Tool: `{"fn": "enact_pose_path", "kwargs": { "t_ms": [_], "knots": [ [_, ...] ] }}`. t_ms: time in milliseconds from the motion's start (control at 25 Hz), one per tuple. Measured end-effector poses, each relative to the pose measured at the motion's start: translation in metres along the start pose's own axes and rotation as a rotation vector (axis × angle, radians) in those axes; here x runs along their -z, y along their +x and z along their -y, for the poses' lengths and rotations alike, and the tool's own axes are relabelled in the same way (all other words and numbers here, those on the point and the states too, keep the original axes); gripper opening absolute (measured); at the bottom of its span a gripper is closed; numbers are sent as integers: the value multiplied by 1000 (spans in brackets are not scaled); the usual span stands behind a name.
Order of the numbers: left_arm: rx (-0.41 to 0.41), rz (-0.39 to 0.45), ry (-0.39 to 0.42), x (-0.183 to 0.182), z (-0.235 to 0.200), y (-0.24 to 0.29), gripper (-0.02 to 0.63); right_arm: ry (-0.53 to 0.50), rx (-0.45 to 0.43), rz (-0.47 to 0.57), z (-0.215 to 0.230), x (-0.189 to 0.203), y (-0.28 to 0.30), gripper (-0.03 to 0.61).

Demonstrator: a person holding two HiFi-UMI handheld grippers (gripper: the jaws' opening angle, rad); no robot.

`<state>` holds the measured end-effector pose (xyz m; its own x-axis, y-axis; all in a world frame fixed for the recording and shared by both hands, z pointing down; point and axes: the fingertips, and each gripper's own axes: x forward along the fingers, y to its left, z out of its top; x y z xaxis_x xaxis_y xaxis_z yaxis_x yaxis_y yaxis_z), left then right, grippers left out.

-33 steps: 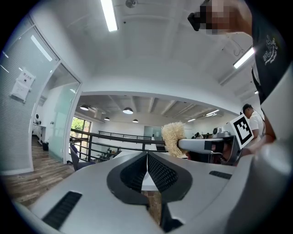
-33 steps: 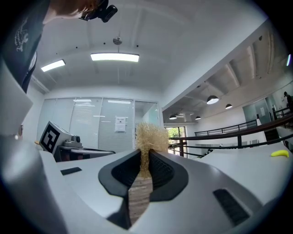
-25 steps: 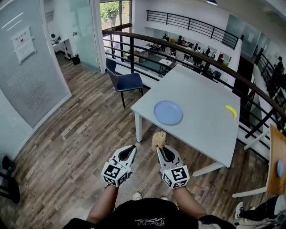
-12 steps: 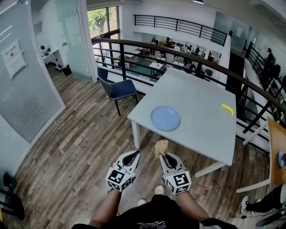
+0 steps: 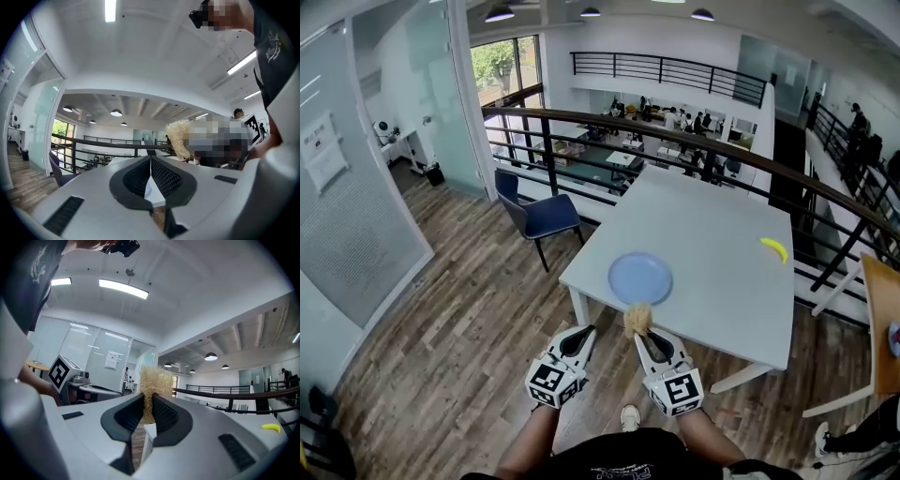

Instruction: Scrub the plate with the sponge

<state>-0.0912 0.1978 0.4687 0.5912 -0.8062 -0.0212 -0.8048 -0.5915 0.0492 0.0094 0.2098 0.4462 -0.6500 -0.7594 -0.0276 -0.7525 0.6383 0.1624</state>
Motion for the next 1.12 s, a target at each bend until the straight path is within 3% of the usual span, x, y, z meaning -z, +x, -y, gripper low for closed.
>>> {"fn": "enact_pose_path", "kwargs": {
  "t_ms": [600,1120],
  "knots": [
    [-26,-2,-17,4,-27,89,14,31,-28,-2,82,16,51,57],
    [-57,-57,-5,25,-41,148,14,110,-39,-42,134,46,74,57]
  ]
}}
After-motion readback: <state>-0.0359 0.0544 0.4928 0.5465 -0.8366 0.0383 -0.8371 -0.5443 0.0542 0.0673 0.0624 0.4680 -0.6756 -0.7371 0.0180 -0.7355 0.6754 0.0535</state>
